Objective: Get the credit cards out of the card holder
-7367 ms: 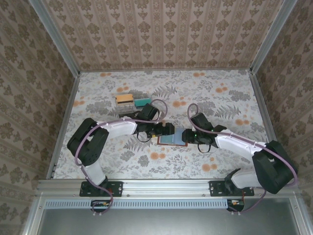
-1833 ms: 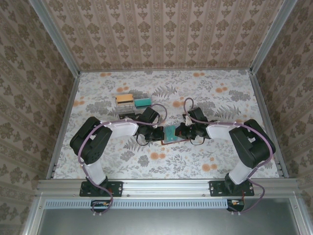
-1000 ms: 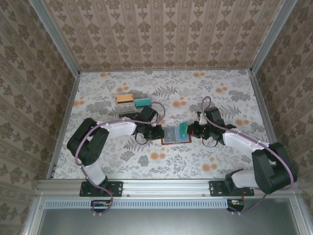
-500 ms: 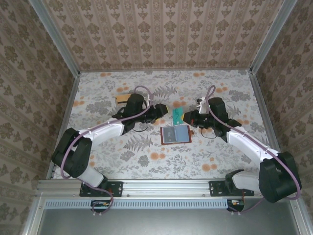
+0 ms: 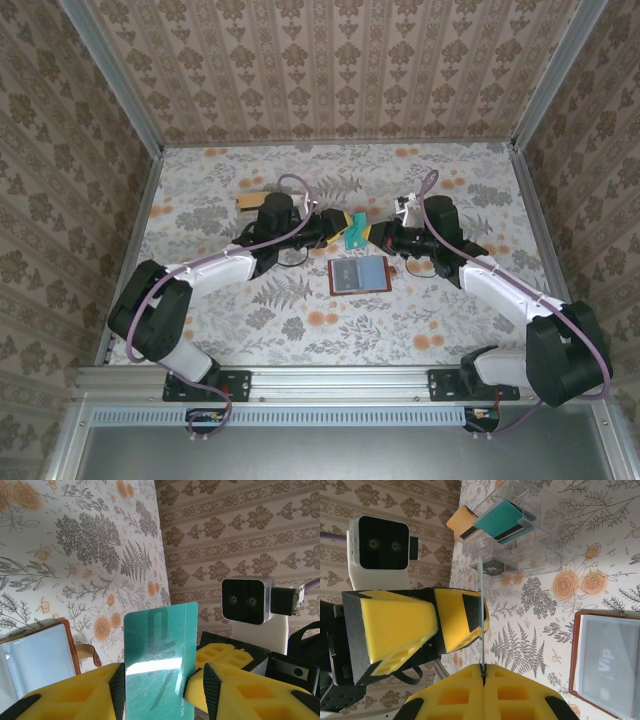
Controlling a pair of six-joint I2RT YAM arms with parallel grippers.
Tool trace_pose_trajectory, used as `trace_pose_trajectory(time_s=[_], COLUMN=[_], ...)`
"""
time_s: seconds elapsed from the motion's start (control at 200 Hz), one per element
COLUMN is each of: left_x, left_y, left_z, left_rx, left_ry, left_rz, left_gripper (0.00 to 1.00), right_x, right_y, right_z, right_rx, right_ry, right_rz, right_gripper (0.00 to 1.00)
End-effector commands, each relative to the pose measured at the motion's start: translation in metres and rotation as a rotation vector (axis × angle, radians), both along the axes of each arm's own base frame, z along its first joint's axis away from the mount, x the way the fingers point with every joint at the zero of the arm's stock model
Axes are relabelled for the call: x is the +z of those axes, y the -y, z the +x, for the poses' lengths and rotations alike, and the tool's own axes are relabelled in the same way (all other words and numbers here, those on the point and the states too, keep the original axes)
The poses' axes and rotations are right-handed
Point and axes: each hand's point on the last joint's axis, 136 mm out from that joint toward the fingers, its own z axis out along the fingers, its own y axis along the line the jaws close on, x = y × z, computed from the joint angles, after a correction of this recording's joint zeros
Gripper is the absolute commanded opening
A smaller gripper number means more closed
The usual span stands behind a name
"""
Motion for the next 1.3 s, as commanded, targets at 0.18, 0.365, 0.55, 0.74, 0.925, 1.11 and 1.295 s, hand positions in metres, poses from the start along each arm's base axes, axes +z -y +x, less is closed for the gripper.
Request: trace_pose_trajectory(time_s=[0.18, 0.365, 0.55, 0.74, 0.925, 1.11, 1.295], left_x=[0.006, 0.005, 0.006, 0.003, -0.001, 0.008, 0.026], left_y=[0.007, 0.006, 0.001, -0.017, -0.054, -0.110, -0.126], left_z=[-0.004, -0.004, -0.004, -0.001, -0.002, 0.020, 0.031], left_rx=[-0.042, -0.042, -0.038, -0.031, -0.073, -0.039, -0.159], left_ry=[0.009, 0.011, 0.019, 0.045, 0.200, 0.500, 0.968], left_rz=[-0.041, -0.033, -0.018, 0.063, 0.417, 0.815, 1.023], left_gripper=[0.36, 0.08, 0.00, 0.00, 0.00, 0.00, 0.00], right_x=[0.013, 0.004, -0.007, -0.015, -0.009, -0.004, 0.003], right_y=[-0.008, -0.009, -0.007, 0.008, 0.019, 0.024, 0.026], right_z=[0.003, 0.003, 0.002, -0.001, -0.002, -0.002, -0.002], right_rx=[0.031, 0.039, 0.039, -0.005, -0.033, -0.045, -0.051], right_ry=[0.032, 0.013, -0.006, -0.009, 0.021, 0.045, 0.064], right_rz=[0.027, 0.021, -0.014, -0.108, -0.179, -0.220, -0.235], right_gripper=[0.00, 0.00, 0.38, 0.85, 1.00, 1.00, 1.00])
